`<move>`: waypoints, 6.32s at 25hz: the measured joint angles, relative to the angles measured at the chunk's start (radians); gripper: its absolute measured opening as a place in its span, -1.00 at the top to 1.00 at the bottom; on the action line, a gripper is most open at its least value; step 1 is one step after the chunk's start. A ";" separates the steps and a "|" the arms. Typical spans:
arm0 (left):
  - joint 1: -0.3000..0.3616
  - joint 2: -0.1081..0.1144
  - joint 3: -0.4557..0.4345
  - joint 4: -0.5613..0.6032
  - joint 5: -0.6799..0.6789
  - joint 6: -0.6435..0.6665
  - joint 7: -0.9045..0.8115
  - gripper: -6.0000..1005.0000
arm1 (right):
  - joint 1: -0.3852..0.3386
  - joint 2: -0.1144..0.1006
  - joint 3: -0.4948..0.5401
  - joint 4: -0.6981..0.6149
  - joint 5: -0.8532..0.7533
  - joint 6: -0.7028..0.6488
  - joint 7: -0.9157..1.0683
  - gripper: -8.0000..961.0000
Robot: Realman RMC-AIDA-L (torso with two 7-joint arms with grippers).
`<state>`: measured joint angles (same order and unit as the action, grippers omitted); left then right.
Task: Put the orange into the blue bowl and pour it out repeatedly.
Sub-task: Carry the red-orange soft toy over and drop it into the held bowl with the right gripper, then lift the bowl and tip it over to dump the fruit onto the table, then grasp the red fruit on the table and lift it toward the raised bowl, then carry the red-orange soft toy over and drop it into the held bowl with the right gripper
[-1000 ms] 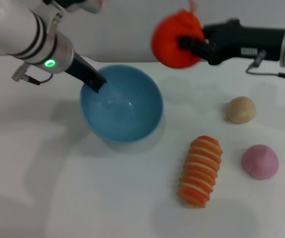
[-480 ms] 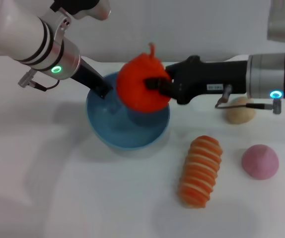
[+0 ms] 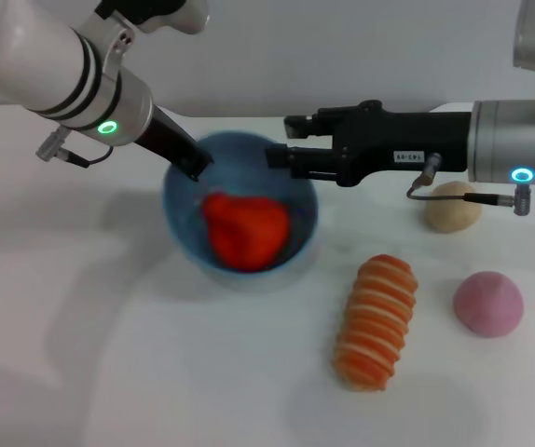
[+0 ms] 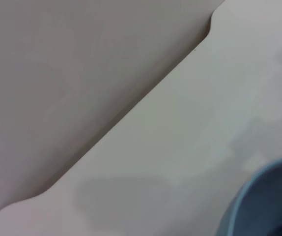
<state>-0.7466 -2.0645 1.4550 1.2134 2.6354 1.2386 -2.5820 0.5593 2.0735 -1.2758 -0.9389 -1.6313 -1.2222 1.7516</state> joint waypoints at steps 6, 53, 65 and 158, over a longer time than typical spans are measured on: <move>0.006 0.000 0.000 -0.008 0.002 -0.021 0.007 0.99 | -0.046 0.003 0.080 0.003 0.062 0.021 -0.079 0.02; 0.428 -0.005 0.626 0.139 0.255 -1.415 1.004 0.99 | -0.295 0.007 0.211 0.486 0.723 -0.026 -0.771 -0.54; 0.448 -0.011 0.667 0.091 0.200 -1.495 1.036 0.99 | -0.282 0.003 0.222 0.486 0.732 -0.023 -0.772 -0.54; 0.032 0.005 -0.040 0.098 0.011 -0.052 0.049 0.99 | -0.103 -0.014 0.361 0.060 -0.011 -0.500 -0.128 0.92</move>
<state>-0.7144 -2.0600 1.4150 1.3112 2.6463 1.1868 -2.5325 0.4560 2.0599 -0.9151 -0.8790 -1.6423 -1.7218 1.6231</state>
